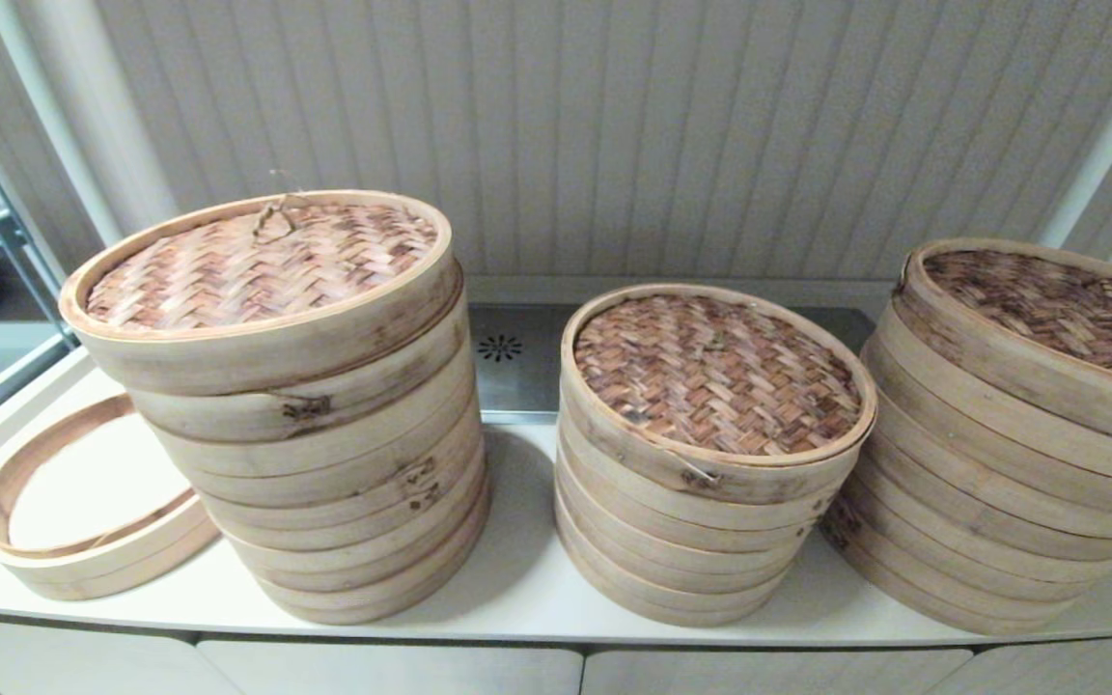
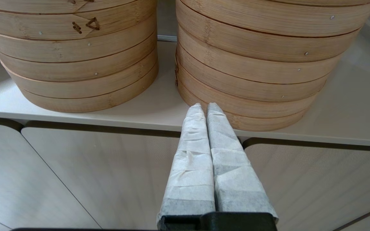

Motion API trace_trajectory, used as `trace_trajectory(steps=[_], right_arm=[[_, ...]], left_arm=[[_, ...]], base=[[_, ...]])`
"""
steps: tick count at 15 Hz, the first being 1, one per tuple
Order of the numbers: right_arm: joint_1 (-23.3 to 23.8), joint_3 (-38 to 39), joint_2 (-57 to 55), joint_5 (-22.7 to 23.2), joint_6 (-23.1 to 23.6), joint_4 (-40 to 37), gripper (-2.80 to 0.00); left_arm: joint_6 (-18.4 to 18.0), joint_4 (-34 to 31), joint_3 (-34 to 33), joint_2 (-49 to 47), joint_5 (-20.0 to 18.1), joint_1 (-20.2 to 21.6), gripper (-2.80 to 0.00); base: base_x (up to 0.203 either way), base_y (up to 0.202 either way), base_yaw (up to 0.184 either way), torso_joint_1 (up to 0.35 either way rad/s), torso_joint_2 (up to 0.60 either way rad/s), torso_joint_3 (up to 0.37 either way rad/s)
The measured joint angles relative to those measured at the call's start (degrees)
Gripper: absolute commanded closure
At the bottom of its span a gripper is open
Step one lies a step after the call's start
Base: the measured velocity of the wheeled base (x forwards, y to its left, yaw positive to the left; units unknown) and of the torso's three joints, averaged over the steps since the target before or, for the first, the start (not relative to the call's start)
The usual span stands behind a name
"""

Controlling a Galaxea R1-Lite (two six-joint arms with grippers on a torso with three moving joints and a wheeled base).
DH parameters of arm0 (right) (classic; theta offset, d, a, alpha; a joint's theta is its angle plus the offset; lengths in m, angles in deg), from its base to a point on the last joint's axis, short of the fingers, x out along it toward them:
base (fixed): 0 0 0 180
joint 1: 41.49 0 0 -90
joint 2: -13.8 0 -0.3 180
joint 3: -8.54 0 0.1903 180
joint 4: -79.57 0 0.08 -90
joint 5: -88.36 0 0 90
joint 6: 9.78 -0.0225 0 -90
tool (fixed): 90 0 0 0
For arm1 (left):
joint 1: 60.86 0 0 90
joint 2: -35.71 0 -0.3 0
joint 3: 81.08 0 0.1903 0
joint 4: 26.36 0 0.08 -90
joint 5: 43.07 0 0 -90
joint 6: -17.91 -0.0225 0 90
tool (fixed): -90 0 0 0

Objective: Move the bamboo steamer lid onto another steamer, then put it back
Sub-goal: Pick up the steamer

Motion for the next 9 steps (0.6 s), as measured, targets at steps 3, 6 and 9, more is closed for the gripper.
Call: trace_trajectory(steps=[3, 6, 9], right_arm=[[0.0, 0.0, 0.0, 0.0, -0.02, -0.02, 0.0], [0.0, 0.0, 0.0, 0.0, 0.0, -0.02, 0.0], [0.0, 0.0, 0.0, 0.0, 0.0, -0.01, 0.0]], left_arm=[[-2.74, 4.12, -5.12, 4.78, 3.06, -0.27, 0.0], [-2.97, 5.78, -6.4, 7.46, 2.59, -0.29, 0.0], [-3.11, 9.54, -7.14, 8.26, 1.06, -0.32, 0.0]], base=[[0.0, 0.0, 0.0, 0.0, 0.0, 0.0], [0.0, 0.0, 0.0, 0.0, 0.0, 0.0], [0.0, 0.0, 0.0, 0.0, 0.0, 0.0]])
